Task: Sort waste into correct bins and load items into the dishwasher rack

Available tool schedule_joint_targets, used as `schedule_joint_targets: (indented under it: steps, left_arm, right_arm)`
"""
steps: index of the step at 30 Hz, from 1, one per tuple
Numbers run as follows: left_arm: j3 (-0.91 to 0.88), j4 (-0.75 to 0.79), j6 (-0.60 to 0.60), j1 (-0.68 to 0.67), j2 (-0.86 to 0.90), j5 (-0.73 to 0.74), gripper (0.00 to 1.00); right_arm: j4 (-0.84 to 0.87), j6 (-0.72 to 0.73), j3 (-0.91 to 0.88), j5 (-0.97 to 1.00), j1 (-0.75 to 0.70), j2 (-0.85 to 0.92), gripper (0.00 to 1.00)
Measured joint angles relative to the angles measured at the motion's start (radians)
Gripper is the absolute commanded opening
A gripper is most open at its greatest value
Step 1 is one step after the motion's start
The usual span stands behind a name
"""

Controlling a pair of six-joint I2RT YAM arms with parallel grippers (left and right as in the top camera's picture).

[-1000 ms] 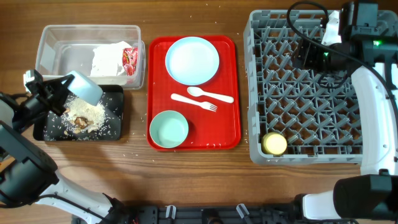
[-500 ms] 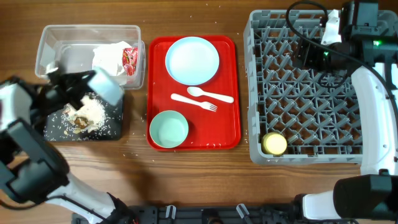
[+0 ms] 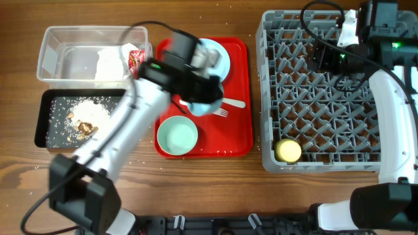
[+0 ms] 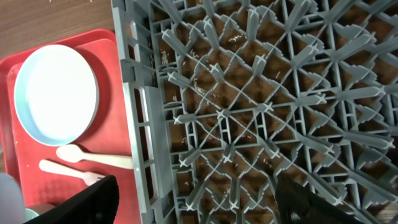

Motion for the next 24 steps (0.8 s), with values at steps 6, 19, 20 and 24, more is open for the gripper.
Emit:
schedule_joint_targets:
  steps: [6,19,20,24]
  left_arm:
    - [0.000,-0.003,-0.033,-0.277,0.136,-0.357,0.04]
    - [0.000,-0.007,-0.062,-0.302,0.232,-0.438,0.31]
    - [0.000,-0.013,-0.084,-0.288,0.228,-0.438,0.34]
    - [0.000,-0.040,-0.144,-0.148,0.135,-0.414,0.41]
  right_arm:
    - [0.000,0.000,0.000,0.000,0.000,0.000,0.82]
    - [0.000,-0.029,0.000,-0.034,0.000,0.000,0.86]
    - [0.000,-0.041,0.000,-0.062,0.003,0.000,0.86]
    - [0.021,-0.047,0.000,-0.121,0.074,0.000,0.85]
